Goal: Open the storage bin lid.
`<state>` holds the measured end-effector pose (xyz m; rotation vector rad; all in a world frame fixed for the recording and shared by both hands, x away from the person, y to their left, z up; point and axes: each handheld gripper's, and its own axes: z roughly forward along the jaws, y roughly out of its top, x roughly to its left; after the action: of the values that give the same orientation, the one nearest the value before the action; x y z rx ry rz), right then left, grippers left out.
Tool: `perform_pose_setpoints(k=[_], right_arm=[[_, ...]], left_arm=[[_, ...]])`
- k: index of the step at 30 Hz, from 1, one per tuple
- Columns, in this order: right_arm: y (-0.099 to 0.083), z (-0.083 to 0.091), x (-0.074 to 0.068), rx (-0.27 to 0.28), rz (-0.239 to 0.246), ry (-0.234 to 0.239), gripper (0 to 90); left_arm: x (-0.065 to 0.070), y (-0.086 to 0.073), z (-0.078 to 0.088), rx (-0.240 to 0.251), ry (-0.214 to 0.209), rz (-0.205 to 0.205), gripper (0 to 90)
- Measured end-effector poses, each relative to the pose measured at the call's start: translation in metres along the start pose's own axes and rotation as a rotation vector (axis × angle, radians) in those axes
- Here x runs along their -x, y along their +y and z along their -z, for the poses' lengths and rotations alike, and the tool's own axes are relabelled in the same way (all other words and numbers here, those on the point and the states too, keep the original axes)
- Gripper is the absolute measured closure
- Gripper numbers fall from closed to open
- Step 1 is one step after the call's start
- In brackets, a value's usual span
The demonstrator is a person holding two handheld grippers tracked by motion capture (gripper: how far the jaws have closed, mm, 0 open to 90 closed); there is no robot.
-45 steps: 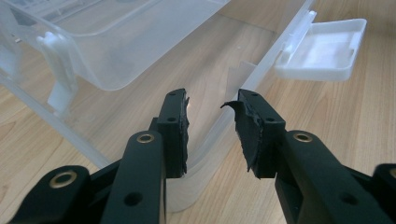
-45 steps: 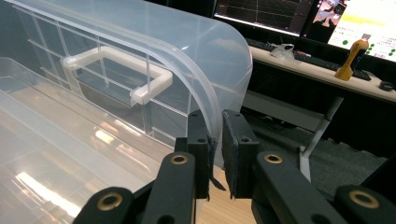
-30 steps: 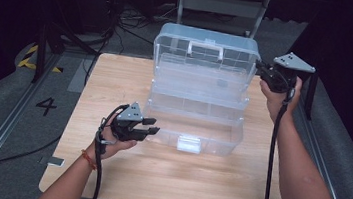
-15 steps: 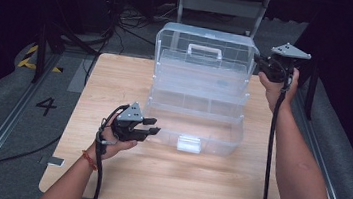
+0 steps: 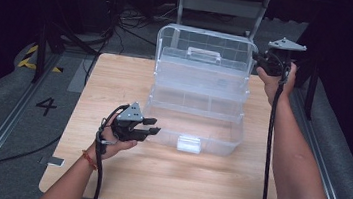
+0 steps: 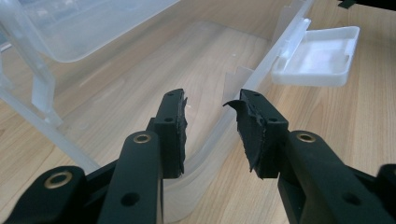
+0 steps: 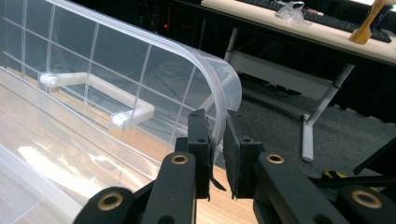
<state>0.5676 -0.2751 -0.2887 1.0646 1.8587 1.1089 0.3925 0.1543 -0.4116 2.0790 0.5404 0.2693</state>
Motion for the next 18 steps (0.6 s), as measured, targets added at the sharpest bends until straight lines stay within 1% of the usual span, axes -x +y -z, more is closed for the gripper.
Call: perform_pose_setpoints(k=[1, 5, 9, 12, 15, 18], right_arm=[[0.0, -0.001, 0.001, -0.004, 0.004, -0.002, 81.8], [0.0, -0.007, 0.003, -0.013, -0.009, 0.0, 81.6], [0.0, -0.014, 0.006, -0.026, -0.023, 0.005, 81.3], [-0.001, -0.018, 0.007, -0.028, -0.019, 0.001, 81.0], [-0.002, -0.021, 0.009, -0.033, -0.033, 0.007, 80.9], [-0.002, -0.025, 0.01, -0.039, -0.033, 0.007, 80.8]], left_arm=[[0.0, 0.0, 0.0, 0.002, -0.001, 0.003, 63.1], [0.0, 0.0, 0.0, 0.002, 0.0, 0.0, 63.0], [0.0, -0.001, 0.0, 0.006, 0.0, 0.005, 63.0], [0.0, -0.001, 0.0, 0.007, -0.002, 0.004, 63.0], [0.0, -0.001, 0.0, 0.011, -0.002, 0.005, 63.0], [0.0, -0.001, 0.0, 0.008, -0.002, 0.003, 63.0]])
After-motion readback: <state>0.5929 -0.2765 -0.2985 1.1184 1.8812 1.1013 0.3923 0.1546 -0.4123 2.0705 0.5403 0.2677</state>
